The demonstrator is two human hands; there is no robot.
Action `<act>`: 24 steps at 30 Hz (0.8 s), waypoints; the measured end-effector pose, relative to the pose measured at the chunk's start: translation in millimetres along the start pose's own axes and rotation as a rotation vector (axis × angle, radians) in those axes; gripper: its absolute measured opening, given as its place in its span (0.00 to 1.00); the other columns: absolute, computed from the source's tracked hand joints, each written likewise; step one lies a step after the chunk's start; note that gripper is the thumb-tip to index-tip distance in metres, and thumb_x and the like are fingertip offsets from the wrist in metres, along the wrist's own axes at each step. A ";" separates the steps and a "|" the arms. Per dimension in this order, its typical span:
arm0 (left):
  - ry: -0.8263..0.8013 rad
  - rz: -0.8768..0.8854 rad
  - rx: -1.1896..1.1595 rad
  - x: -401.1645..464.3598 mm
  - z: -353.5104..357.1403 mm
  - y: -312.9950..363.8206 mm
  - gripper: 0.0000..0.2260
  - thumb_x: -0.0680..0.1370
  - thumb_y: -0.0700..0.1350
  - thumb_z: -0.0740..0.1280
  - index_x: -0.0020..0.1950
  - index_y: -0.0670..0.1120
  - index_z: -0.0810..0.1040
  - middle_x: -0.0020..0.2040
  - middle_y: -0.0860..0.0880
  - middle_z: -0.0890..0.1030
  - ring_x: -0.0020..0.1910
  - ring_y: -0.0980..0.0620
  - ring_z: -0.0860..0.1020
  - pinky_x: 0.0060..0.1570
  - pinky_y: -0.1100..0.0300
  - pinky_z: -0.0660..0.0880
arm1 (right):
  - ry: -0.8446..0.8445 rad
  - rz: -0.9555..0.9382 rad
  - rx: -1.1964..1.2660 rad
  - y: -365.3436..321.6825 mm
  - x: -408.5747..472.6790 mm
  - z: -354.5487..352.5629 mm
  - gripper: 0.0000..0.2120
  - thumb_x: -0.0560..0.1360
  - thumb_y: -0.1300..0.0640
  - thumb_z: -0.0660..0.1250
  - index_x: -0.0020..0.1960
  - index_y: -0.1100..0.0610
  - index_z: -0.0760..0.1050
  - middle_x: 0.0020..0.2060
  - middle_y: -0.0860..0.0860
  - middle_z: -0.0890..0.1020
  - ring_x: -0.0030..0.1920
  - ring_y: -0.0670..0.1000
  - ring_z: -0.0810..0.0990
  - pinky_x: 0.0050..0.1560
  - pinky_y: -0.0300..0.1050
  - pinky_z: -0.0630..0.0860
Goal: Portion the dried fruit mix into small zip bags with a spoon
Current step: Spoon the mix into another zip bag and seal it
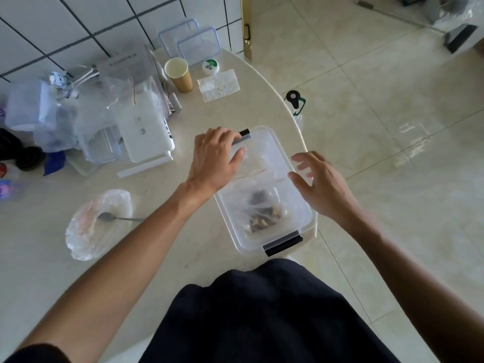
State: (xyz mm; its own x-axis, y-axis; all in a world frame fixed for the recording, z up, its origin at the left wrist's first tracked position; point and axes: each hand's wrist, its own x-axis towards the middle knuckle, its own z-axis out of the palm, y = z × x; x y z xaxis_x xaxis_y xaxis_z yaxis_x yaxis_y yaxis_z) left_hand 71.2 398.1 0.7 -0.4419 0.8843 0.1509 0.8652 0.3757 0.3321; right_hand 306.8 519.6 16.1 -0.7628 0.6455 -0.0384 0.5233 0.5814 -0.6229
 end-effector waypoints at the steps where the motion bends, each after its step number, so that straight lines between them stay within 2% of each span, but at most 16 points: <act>1: 0.017 -0.021 0.008 7.2 0.5 -0.9 0.16 0.80 0.51 0.69 0.64 0.44 0.79 0.62 0.46 0.81 0.62 0.41 0.77 0.61 0.45 0.71 | 0.019 0.079 0.028 5.1 -11.2 1.1 0.19 0.81 0.50 0.68 0.69 0.57 0.74 0.61 0.52 0.80 0.52 0.45 0.77 0.54 0.50 0.80; 4: -0.109 -0.147 -0.087 29.5 6.4 -6.6 0.21 0.82 0.53 0.66 0.72 0.43 0.75 0.70 0.42 0.77 0.69 0.40 0.74 0.65 0.43 0.71 | -0.027 0.379 0.129 12.8 -40.8 14.6 0.25 0.80 0.45 0.69 0.71 0.58 0.70 0.59 0.49 0.76 0.54 0.48 0.78 0.49 0.46 0.75; 6: -0.251 -0.248 -0.185 39.0 13.0 -13.0 0.23 0.83 0.55 0.65 0.74 0.44 0.73 0.70 0.42 0.78 0.69 0.40 0.75 0.65 0.45 0.71 | -0.122 0.626 0.307 8.4 -56.5 26.2 0.24 0.80 0.43 0.69 0.69 0.56 0.70 0.58 0.48 0.77 0.51 0.51 0.80 0.43 0.44 0.76; 8: -0.328 -0.295 -0.228 40.0 20.0 -20.6 0.20 0.84 0.57 0.64 0.70 0.46 0.76 0.64 0.43 0.82 0.65 0.40 0.79 0.57 0.50 0.73 | -0.163 0.761 0.485 2.5 -72.7 38.9 0.16 0.81 0.44 0.68 0.62 0.53 0.71 0.57 0.51 0.79 0.50 0.51 0.81 0.45 0.47 0.81; 10: -0.329 -0.279 -0.227 34.7 23.0 -27.4 0.17 0.84 0.57 0.63 0.66 0.47 0.78 0.58 0.43 0.84 0.59 0.39 0.81 0.49 0.53 0.70 | -0.136 0.843 0.681 -2.9 -86.4 48.7 0.16 0.81 0.46 0.69 0.62 0.56 0.73 0.52 0.53 0.84 0.49 0.53 0.85 0.47 0.51 0.85; 13: -0.297 -0.277 -0.259 24.8 18.6 -36.3 0.15 0.84 0.55 0.64 0.64 0.47 0.79 0.56 0.43 0.85 0.56 0.39 0.81 0.50 0.52 0.73 | -0.095 0.965 0.957 -17.1 -98.3 60.1 0.12 0.81 0.52 0.69 0.59 0.59 0.79 0.45 0.58 0.88 0.45 0.58 0.89 0.47 0.56 0.86; 14: -0.292 -0.284 -0.278 19.8 16.1 -39.8 0.15 0.84 0.55 0.64 0.63 0.46 0.79 0.55 0.43 0.85 0.55 0.39 0.81 0.52 0.50 0.75 | -0.069 0.997 1.002 -24.0 -100.9 63.9 0.11 0.81 0.53 0.70 0.58 0.59 0.79 0.44 0.59 0.88 0.44 0.59 0.89 0.45 0.56 0.86; 16: -0.276 -0.305 -0.323 5.4 8.0 -49.6 0.16 0.83 0.55 0.65 0.63 0.45 0.80 0.54 0.44 0.85 0.53 0.41 0.81 0.53 0.50 0.76 | 0.003 0.970 0.943 -34.9 -105.6 72.3 0.08 0.81 0.54 0.70 0.54 0.58 0.79 0.40 0.56 0.88 0.38 0.55 0.88 0.41 0.55 0.86; 18: -0.241 -0.352 -0.394 -16.0 -3.2 -60.8 0.17 0.82 0.56 0.67 0.63 0.46 0.80 0.51 0.49 0.84 0.49 0.47 0.80 0.49 0.55 0.74 | 0.091 0.915 0.851 -41.8 -111.6 79.4 0.05 0.80 0.55 0.71 0.51 0.56 0.80 0.35 0.51 0.87 0.33 0.50 0.86 0.39 0.52 0.86; 21: -0.190 -0.455 -0.525 -60.9 -21.7 -76.9 0.14 0.81 0.57 0.70 0.58 0.48 0.81 0.44 0.58 0.81 0.47 0.51 0.79 0.44 0.60 0.70 | 0.212 0.911 0.864 -49.8 -122.3 81.8 0.04 0.79 0.56 0.72 0.52 0.53 0.78 0.40 0.50 0.87 0.35 0.47 0.86 0.34 0.44 0.83; 24: -0.179 -0.555 -0.672 -115.8 -33.4 -89.8 0.15 0.79 0.58 0.72 0.56 0.48 0.81 0.45 0.56 0.83 0.47 0.51 0.82 0.45 0.60 0.75 | 0.237 0.863 0.815 -57.2 -134.2 81.4 0.08 0.79 0.55 0.73 0.55 0.57 0.80 0.42 0.52 0.85 0.36 0.48 0.84 0.34 0.41 0.80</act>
State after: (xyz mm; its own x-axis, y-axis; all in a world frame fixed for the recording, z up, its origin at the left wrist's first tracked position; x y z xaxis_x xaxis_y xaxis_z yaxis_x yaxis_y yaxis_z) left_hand 36.8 252.7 -15.5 -0.6634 0.6748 -0.3235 0.1906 0.5704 0.7989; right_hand 348.3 359.4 -6.7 -0.1470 0.7915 -0.5933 0.3680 -0.5130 -0.7755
